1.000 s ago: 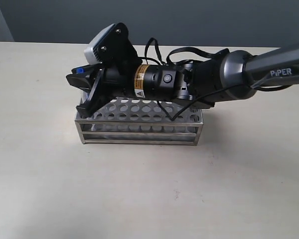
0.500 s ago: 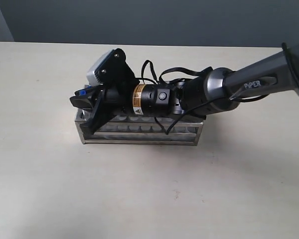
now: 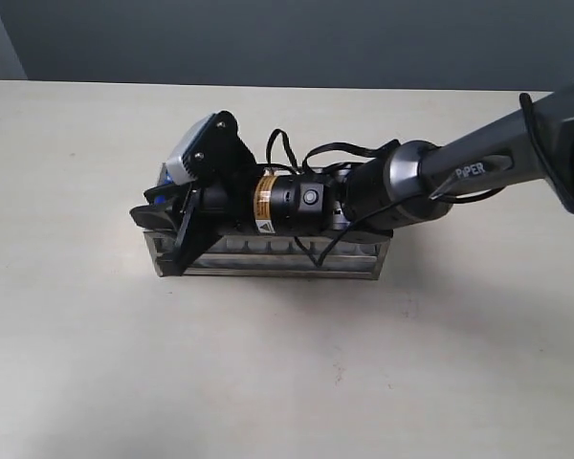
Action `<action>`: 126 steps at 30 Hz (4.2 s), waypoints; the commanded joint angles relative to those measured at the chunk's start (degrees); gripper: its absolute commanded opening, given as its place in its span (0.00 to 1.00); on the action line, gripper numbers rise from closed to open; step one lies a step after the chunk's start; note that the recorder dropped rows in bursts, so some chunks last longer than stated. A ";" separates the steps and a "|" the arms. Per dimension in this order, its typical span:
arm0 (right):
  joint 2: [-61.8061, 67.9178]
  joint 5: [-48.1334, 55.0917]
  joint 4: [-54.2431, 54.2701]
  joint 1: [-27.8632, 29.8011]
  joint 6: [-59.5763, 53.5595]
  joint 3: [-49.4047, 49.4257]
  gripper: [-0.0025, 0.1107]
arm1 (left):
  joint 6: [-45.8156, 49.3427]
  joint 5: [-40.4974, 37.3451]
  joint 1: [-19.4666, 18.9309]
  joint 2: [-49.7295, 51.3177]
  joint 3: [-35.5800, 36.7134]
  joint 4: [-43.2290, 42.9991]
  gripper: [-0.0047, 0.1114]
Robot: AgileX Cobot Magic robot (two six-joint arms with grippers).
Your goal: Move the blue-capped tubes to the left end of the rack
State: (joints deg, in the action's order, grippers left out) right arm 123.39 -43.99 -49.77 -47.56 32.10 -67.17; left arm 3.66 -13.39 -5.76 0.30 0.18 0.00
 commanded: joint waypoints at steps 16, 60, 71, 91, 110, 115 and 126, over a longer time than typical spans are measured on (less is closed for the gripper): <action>-20.32 18.77 0.51 0.17 -0.50 -0.12 0.27 | -0.03 0.09 0.23 -0.30 -0.18 0.00 0.05; -98.66 45.57 27.13 23.52 -0.39 60.12 0.01 | -0.03 0.09 0.23 -0.30 -0.18 0.00 0.05; -106.00 58.84 59.98 23.52 -0.50 67.17 0.01 | -0.03 0.09 0.23 -0.30 -0.18 0.00 0.05; -123.39 51.53 45.32 50.88 -0.50 67.17 0.01 | -0.03 0.07 0.23 -0.30 -0.18 -1.10 0.05; -123.39 51.49 45.81 50.24 -0.39 67.17 0.01 | -0.03 0.07 0.23 -0.30 -0.18 -1.10 0.05; -123.39 51.49 45.81 50.24 -0.39 67.17 0.01 | -0.03 0.07 0.23 -0.30 -0.18 -1.10 0.05; -123.39 51.49 45.81 50.24 -0.39 67.17 0.01 | -0.03 0.07 0.23 -0.30 -0.18 -1.10 0.05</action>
State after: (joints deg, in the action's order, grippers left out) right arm 0.29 7.97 -3.83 2.78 31.92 0.01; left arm 3.66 -13.50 -5.76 0.30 0.18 -1.29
